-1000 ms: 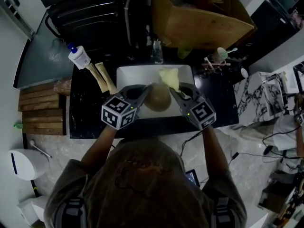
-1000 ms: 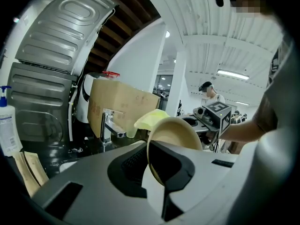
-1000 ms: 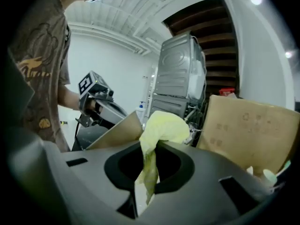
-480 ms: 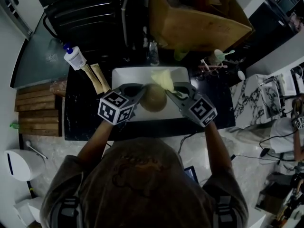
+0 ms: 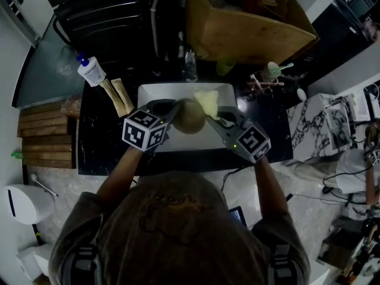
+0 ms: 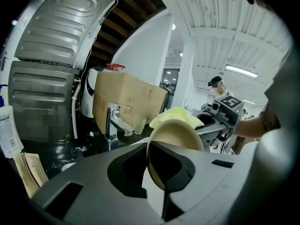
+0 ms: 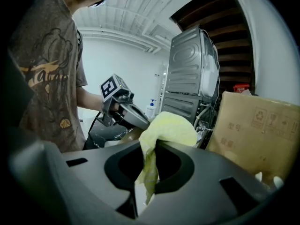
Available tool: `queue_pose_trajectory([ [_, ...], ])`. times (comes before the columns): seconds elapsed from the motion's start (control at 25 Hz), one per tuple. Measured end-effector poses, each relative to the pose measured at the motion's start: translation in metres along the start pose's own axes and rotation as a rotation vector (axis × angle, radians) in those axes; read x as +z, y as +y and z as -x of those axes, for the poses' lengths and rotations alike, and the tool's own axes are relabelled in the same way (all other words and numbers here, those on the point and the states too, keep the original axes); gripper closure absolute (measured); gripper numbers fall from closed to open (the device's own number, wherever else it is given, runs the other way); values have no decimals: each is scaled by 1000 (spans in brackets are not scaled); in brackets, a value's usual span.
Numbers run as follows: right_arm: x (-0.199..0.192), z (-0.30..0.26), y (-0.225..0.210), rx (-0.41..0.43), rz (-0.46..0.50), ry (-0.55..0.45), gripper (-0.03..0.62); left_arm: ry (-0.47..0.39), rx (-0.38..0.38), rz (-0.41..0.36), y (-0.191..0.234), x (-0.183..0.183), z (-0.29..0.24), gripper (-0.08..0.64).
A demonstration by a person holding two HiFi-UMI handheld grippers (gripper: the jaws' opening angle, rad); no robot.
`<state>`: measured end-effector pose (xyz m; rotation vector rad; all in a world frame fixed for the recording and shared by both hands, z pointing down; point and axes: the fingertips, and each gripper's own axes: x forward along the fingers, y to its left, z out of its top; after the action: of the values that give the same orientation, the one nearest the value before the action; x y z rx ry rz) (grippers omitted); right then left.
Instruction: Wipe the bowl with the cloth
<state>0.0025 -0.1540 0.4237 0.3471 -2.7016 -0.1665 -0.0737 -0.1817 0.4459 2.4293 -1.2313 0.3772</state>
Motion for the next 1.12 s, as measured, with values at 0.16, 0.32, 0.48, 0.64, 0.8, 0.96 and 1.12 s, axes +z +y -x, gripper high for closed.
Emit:
queue_pose_trajectory([
  [0.16, -4, -1, 4, 10, -20, -4, 560, -16, 27, 24, 10, 3, 0, 539],
  [0.32, -8, -1, 7, 13, -44, -21, 560, -42, 47, 38, 16, 9, 0, 540],
  [0.48, -10, -4, 13, 11, -54, -24, 560, -74, 72, 67, 22, 12, -1, 540],
  [0.64, -13, -7, 22, 22, -86, -38, 560, -93, 85, 88, 26, 14, 0, 538],
  [0.8, -15, -10, 28, 28, -95, -29, 560, -102, 94, 89, 27, 18, -2, 538],
  [0.96, -14, -15, 38, 36, -121, -41, 560, -120, 99, 102, 28, 21, -3, 540],
  [1.12, -12, -20, 45, 31, -138, -52, 560, -124, 78, 134, 25, 23, -7, 540],
])
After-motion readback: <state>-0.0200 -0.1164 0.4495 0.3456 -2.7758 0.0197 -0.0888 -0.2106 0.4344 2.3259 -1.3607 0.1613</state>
